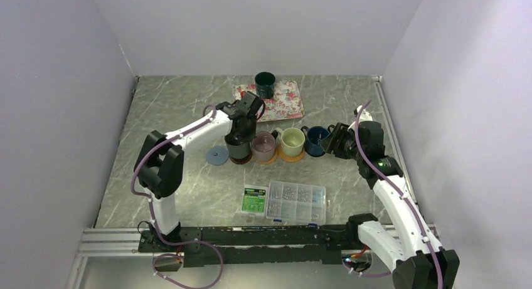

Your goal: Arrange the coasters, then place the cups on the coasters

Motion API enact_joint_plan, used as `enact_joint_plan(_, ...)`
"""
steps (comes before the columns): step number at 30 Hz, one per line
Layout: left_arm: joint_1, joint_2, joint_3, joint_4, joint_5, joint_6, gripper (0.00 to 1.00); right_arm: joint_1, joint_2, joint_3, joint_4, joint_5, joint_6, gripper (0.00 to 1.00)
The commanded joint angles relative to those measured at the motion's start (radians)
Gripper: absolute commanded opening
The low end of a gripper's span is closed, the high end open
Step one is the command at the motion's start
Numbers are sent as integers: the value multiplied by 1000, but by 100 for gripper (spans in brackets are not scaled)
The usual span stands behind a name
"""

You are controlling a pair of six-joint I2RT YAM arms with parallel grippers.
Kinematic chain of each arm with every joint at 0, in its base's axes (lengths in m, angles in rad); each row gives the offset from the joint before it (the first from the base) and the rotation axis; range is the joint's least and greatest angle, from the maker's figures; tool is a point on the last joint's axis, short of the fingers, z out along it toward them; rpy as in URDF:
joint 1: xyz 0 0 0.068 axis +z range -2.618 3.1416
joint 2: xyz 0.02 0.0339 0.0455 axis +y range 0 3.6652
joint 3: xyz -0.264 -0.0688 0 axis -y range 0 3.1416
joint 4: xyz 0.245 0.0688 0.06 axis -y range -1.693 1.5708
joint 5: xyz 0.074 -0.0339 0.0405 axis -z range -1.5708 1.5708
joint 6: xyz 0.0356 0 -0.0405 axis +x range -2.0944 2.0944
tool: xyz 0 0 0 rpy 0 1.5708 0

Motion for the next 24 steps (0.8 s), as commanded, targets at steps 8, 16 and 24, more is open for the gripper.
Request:
enact_joint_plan(8,-8,-5,0,29,-6,-11,3,-3,8,-1,-2,14,-17,52)
enact_joint_plan(16,-8,-8,-12,33,-13,-16,4,-3,6,4,-12,18,-21,53)
enact_joint_plan(24,-7,-22,-19,34,8,-26,19,-2,2,2,-18,21,-28,53)
